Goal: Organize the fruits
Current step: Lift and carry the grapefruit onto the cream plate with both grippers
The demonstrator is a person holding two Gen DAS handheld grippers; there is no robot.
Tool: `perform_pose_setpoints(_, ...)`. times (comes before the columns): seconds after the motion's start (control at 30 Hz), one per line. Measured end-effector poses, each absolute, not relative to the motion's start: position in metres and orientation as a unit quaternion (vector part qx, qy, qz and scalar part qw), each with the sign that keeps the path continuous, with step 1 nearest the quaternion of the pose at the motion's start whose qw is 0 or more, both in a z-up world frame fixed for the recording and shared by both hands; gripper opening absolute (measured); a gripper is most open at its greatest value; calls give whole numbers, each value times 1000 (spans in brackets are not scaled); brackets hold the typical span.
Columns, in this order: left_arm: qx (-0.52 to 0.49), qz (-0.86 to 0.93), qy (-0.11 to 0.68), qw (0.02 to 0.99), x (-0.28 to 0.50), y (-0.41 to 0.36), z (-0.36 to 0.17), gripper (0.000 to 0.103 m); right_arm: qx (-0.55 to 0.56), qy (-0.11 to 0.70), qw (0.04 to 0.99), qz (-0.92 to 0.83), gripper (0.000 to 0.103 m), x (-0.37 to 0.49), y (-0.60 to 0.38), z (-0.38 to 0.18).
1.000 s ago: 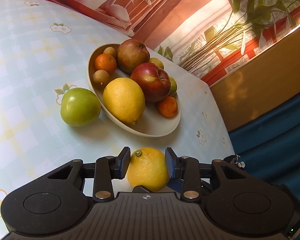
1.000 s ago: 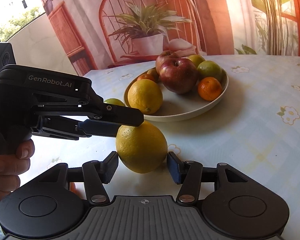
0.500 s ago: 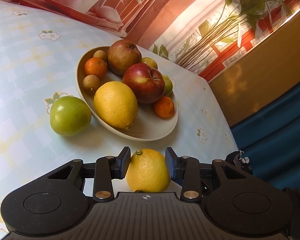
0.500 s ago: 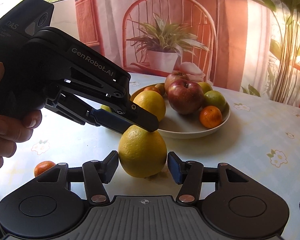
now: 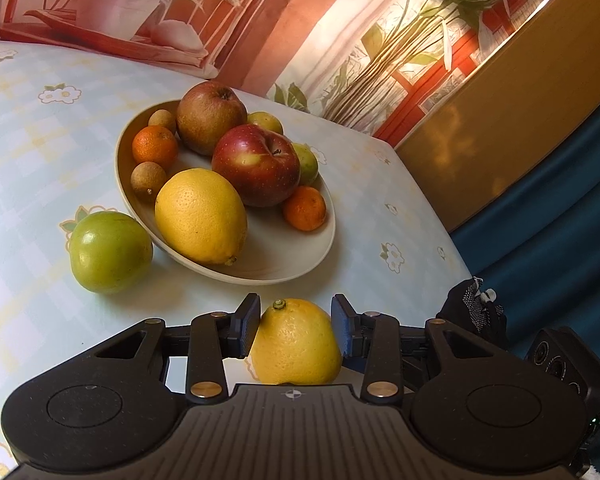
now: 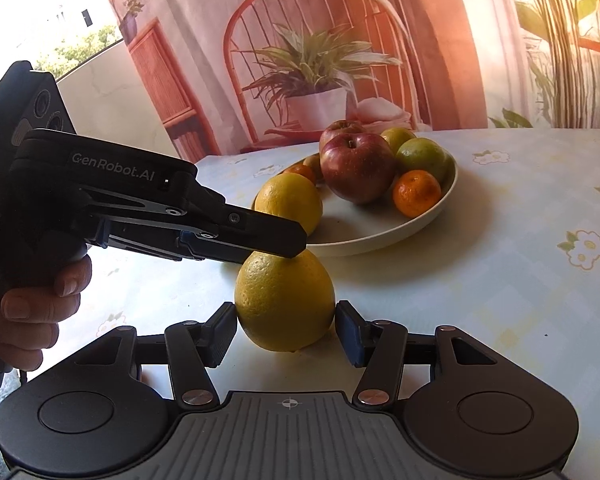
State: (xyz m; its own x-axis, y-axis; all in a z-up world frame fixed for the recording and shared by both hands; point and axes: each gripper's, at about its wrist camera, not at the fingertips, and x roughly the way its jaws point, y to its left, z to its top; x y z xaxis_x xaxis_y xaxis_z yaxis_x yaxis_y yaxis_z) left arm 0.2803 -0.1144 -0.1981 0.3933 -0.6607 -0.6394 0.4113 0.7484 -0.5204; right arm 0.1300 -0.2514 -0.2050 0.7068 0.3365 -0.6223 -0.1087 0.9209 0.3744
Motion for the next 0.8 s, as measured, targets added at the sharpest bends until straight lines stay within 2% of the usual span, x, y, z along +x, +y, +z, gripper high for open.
perform_pose_setpoints(0.4,-151,-330,419,832,282,-118,-181,41,137,344,923,104,50,134,-249,-184)
perform_pose_setpoints(0.8,-154,-314,417,839,328,-138,-162,40,102,345,930,80,50,191,-265,-172)
